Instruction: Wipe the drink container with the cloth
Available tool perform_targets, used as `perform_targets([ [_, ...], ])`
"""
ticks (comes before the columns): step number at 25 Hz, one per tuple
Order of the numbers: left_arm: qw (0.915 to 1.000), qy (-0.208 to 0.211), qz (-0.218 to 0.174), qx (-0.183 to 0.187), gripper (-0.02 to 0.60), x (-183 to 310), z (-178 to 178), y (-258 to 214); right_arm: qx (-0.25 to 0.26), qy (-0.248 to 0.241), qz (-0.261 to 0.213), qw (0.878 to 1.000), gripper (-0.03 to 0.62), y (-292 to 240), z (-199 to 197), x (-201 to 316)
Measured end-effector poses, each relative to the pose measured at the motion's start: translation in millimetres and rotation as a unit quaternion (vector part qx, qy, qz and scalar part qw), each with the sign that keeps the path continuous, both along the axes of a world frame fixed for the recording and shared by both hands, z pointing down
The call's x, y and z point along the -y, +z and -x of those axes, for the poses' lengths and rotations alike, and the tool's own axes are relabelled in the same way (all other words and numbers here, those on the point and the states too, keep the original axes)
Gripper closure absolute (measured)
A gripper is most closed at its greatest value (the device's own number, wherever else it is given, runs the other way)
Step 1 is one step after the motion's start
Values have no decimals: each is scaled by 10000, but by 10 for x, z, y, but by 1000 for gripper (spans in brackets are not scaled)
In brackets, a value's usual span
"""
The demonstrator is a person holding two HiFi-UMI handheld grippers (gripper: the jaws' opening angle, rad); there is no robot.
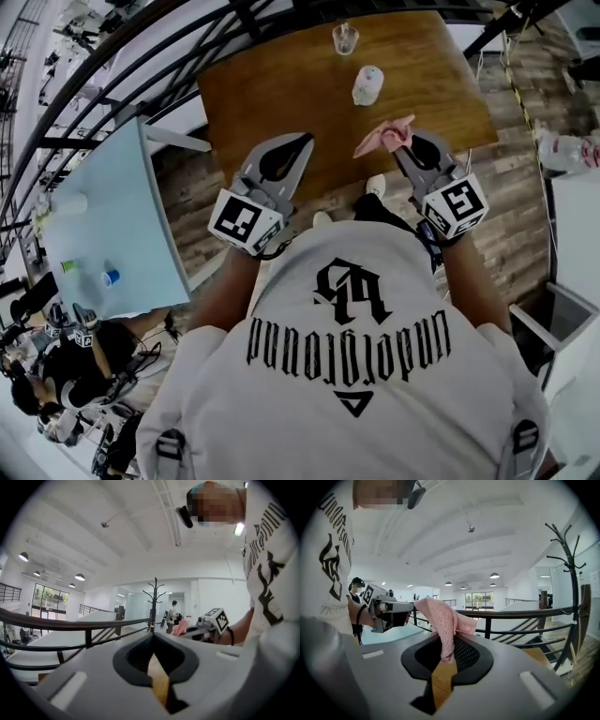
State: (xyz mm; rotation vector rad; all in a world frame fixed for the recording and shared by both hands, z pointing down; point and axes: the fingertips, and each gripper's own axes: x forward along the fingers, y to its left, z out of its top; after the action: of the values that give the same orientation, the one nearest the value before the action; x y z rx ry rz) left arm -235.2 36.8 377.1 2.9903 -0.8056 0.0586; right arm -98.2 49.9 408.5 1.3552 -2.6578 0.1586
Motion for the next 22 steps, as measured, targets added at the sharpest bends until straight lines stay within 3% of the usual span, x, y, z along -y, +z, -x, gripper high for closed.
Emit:
perform_targets([
  [4,9999,-73,-115,-83,532,-247,-163,-15,6,-50,-22,10000,551,-3,-133,-338],
  [12,9985,-547,24,-74,532,-471,-348,-61,108,-361,153,9992,551,-6,-310,-702],
  [18,9972,-734,148,14,532,-1008,-1010,136,220,-546,195,9981,551,156,-883,-1223],
  [22,9963,-832,207,-50,532,-1323,-1172,154,232,-698,206,9971,552,175,-1041,-1470],
])
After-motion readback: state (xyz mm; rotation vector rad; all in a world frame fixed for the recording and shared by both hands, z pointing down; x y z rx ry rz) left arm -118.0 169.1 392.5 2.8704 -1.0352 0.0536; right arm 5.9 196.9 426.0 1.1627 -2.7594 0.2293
